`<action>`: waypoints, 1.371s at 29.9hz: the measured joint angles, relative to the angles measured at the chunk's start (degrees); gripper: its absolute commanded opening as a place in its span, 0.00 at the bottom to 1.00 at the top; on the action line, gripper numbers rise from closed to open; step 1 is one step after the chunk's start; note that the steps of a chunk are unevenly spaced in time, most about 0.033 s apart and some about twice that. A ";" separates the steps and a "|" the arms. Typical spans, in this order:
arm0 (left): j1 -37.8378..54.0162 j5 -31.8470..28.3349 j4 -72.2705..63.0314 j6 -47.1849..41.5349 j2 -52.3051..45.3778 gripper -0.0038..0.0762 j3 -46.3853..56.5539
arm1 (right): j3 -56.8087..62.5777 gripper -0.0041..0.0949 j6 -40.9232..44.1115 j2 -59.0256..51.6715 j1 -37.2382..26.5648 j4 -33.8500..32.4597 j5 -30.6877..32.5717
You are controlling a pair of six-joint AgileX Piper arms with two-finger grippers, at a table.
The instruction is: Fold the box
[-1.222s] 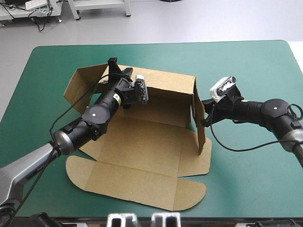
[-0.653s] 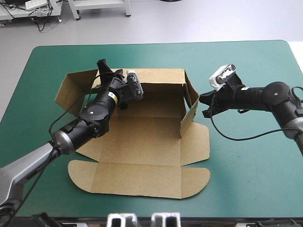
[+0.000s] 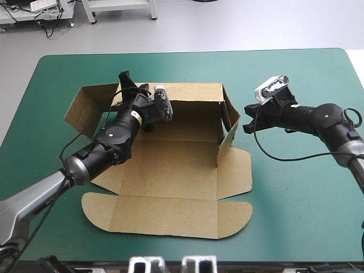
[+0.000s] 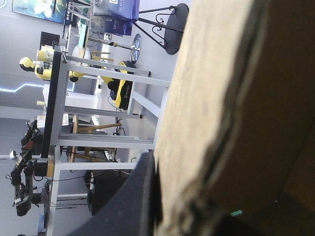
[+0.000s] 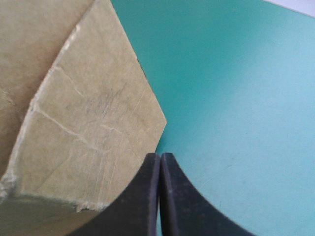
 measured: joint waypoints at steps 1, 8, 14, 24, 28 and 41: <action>0.00 0.00 0.29 0.00 0.24 0.07 -0.04 | -0.04 0.02 0.00 1.06 0.00 0.24 0.65; 0.00 -0.15 0.70 0.00 0.91 0.07 -0.17 | 0.01 0.02 -5.24 5.49 0.00 5.35 8.36; 0.10 -2.53 0.83 0.45 0.93 0.07 -0.17 | 0.01 0.02 -9.18 5.18 0.00 7.38 14.70; 0.10 -2.24 1.58 7.39 3.75 0.07 -0.39 | 0.01 0.05 -9.79 5.12 0.00 3.79 16.19; 0.22 -2.53 1.73 8.13 3.89 0.07 -0.51 | 0.01 0.32 -9.79 5.12 0.00 -1.33 16.19; 1.51 -4.59 1.99 8.56 5.31 0.07 -0.97 | -0.52 0.95 -11.99 5.12 3.47 0.52 15.91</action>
